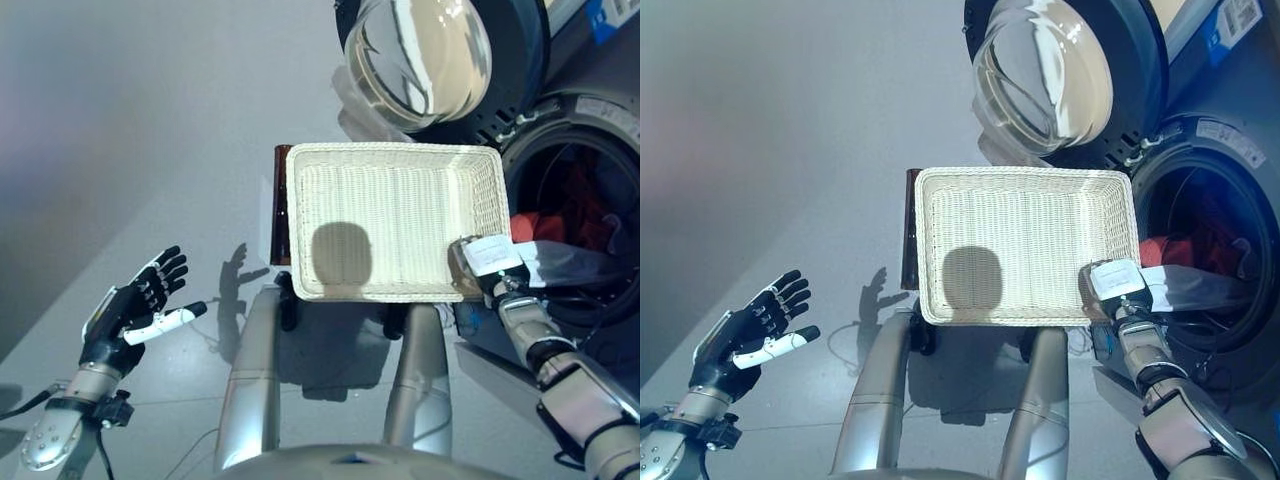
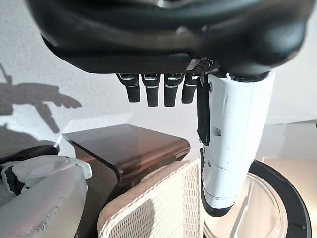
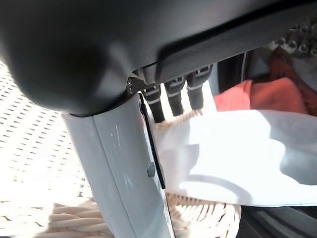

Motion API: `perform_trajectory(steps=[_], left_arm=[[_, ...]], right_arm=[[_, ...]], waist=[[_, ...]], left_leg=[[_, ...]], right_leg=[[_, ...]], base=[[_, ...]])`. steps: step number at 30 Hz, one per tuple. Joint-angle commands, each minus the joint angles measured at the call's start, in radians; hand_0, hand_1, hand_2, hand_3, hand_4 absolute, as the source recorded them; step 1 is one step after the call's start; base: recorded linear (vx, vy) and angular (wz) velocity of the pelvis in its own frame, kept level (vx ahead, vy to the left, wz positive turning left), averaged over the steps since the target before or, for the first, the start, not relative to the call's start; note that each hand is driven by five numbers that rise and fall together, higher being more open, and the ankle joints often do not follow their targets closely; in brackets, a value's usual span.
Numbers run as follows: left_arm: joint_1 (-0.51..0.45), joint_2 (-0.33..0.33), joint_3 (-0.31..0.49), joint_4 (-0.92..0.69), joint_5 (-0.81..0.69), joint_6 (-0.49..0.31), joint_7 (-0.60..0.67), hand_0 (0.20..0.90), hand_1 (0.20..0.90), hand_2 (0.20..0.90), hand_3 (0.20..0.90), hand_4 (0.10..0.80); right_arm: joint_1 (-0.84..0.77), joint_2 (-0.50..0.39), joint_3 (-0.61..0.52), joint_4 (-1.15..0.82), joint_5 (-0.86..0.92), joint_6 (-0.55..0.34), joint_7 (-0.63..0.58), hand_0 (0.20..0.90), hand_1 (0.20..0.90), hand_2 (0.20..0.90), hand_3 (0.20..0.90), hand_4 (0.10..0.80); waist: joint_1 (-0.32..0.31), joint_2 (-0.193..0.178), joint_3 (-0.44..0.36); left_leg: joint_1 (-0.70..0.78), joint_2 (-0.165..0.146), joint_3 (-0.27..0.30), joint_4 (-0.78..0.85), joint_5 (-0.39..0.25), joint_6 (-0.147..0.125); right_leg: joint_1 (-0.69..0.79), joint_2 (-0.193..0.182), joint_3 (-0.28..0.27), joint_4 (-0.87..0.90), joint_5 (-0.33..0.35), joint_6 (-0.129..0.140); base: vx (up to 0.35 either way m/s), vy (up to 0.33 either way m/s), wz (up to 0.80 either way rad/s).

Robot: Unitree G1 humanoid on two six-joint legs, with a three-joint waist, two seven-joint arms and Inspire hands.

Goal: Pick up the clothes and place them into the washing machine

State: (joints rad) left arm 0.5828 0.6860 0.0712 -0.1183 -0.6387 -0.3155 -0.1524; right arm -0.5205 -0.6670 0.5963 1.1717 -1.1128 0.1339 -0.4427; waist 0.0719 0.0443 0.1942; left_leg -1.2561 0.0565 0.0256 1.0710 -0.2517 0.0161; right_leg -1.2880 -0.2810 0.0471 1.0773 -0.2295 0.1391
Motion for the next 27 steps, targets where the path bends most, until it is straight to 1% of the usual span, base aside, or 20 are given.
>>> perform_trajectory(steps=[1,6,7,9,11,13,18,21,27], left_arm=[[-0.013,-0.010,0.107,-0.087,-0.012,-0.080,0.002,0.900,0.900,0.900,0.900,0.800],[-0.014,-0.011,0.111,-0.089,-0.013,-0.078,-0.001,0.900,0.900,0.900,0.900,0.800],[-0.029,-0.011,0.079,-0.075,-0.008,-0.080,-0.010,0.900,0.900,0.900,0.900,0.800],[-0.035,0.000,0.076,-0.072,-0.004,-0.080,-0.012,0.900,0.900,0.900,0.900,0.800],[-0.029,0.024,0.078,-0.087,-0.019,-0.080,-0.021,0.900,0.900,0.900,0.900,0.800],[-0.024,0.029,0.084,-0.095,-0.022,-0.078,-0.023,0.900,0.900,0.900,0.900,0.800],[-0.020,0.015,0.098,-0.088,-0.012,-0.078,0.001,0.900,0.900,0.900,0.900,0.800],[-0.030,-0.008,0.086,-0.057,0.010,-0.076,0.021,0.900,0.900,0.900,0.900,0.800],[-0.031,-0.027,0.087,-0.040,0.023,-0.081,0.039,0.900,0.900,0.900,0.900,0.800]], right_arm=[[-0.018,-0.134,-0.036,0.043,0.015,0.078,-0.004,0.200,0.200,0.200,0.200,0.300],[-0.009,-0.131,-0.046,0.048,0.022,0.078,-0.008,0.200,0.200,0.200,0.200,0.300],[0.015,-0.087,-0.072,0.148,0.069,0.099,-0.008,0.200,0.200,0.200,0.200,0.300],[-0.020,-0.075,-0.049,0.184,0.083,0.110,0.002,0.200,0.200,0.200,0.200,0.300],[-0.062,-0.059,0.003,0.216,0.068,0.104,0.034,0.200,0.200,0.200,0.200,0.300],[-0.064,-0.058,0.008,0.216,0.066,0.100,0.034,0.200,0.200,0.200,0.200,0.300],[-0.047,-0.072,0.004,0.131,0.062,0.070,0.013,0.200,0.200,0.200,0.200,0.300],[-0.017,-0.085,-0.028,0.044,0.076,0.059,-0.011,0.200,0.200,0.200,0.200,0.300],[0.032,-0.113,-0.078,-0.068,0.077,0.052,-0.028,0.200,0.200,0.200,0.200,0.300]], waist=[[0.008,0.027,-0.022],[0.008,0.030,-0.018],[0.016,0.037,-0.019],[0.022,0.041,-0.021],[0.039,0.046,-0.028],[0.040,0.046,-0.029],[0.028,0.035,-0.029],[0.011,0.026,-0.028],[-0.005,0.017,-0.034]], left_leg=[[0.003,0.051,-0.051,-0.133,0.082,-0.077],[0.001,0.052,-0.051,-0.128,0.081,-0.077],[0.003,0.050,-0.053,-0.129,0.082,-0.077],[0.002,0.050,-0.054,-0.128,0.081,-0.076],[0.001,0.049,-0.052,-0.130,0.080,-0.074],[0.001,0.049,-0.051,-0.131,0.080,-0.074],[-0.001,0.049,-0.049,-0.130,0.081,-0.074],[-0.002,0.049,-0.052,-0.129,0.081,-0.074],[-0.004,0.051,-0.053,-0.129,0.080,-0.072]], right_leg=[[-0.010,0.007,0.016,-0.004,-0.013,-0.035],[-0.013,0.008,0.018,0.001,-0.013,-0.035],[-0.012,0.004,0.017,0.001,-0.014,-0.034],[-0.013,0.003,0.016,0.003,-0.016,-0.034],[-0.015,0.002,0.016,0.004,-0.016,-0.033],[-0.016,0.003,0.016,0.003,-0.015,-0.032],[-0.019,0.009,0.018,0.006,-0.015,-0.035],[-0.020,0.009,0.016,0.005,-0.013,-0.036],[-0.019,0.012,0.016,0.000,-0.008,-0.036]], base=[[0.000,0.000,0.00],[-0.001,-0.002,0.01],[0.000,0.000,0.00],[0.008,-0.014,0.08],[0.000,-0.004,0.13],[0.000,0.001,-0.08],[0.002,0.003,0.19],[0.008,-0.013,-0.40],[0.009,0.001,-0.02]])
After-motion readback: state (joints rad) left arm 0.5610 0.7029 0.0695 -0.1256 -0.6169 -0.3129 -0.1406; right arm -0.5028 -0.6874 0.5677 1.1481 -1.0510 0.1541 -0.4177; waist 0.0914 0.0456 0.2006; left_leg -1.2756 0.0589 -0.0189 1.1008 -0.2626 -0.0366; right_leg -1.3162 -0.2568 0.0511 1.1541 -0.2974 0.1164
